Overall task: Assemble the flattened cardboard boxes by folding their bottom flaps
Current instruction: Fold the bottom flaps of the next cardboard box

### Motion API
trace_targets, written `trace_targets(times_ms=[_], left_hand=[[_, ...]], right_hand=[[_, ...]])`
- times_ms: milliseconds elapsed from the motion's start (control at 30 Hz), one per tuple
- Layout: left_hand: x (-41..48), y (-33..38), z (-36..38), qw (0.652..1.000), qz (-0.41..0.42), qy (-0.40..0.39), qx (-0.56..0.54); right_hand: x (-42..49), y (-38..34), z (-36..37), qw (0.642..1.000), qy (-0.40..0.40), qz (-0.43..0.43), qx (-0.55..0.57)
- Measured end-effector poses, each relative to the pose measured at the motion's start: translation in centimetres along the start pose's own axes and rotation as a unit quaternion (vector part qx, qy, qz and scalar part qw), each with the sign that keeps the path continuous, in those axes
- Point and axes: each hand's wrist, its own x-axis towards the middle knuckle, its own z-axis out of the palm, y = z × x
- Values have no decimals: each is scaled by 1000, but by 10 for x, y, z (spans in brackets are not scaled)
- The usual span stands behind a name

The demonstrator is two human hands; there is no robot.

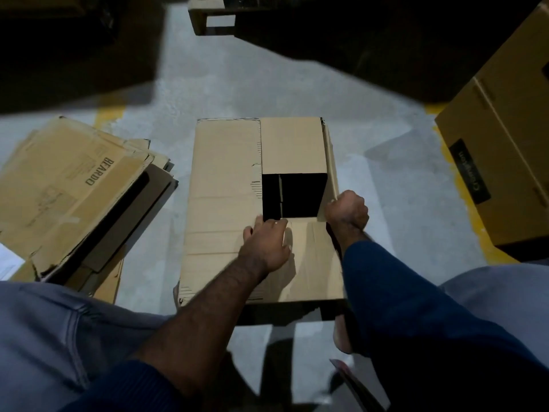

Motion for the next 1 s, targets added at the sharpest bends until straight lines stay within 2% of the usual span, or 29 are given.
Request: trace_targets(times_ms=[167,400,467,567,667,767,900,1000], left_hand=[[-4,-1,1,997,-19,-42,64],[-28,-2,-14,969,-10,-110,223],[-38,0,-23,953,12,-108,283],[-53,3,-37,950,26,-68,305],[-70,5,-52,957,28,-7,289],[-90,6,-71,958,5,46,282],[-119,-7,-91,947,-61,85,303],[-140,-26,-95,944,-102,114,291]], right_hand=[[1,2,-1,1000,1,7,9],[-24,-14,-10,998,29,-58,15],[-34,-30,-16,993,-4,-92,79],[-46,-57,-28,967,-133,-167,138],[-69,-81,-45,925,-266,-250,106],[-90,-101,-62,889,-348,-288,78],[-119,-115,-86,880,-330,-342,11],[-150,-114,-97,844,-269,-433,-169]])
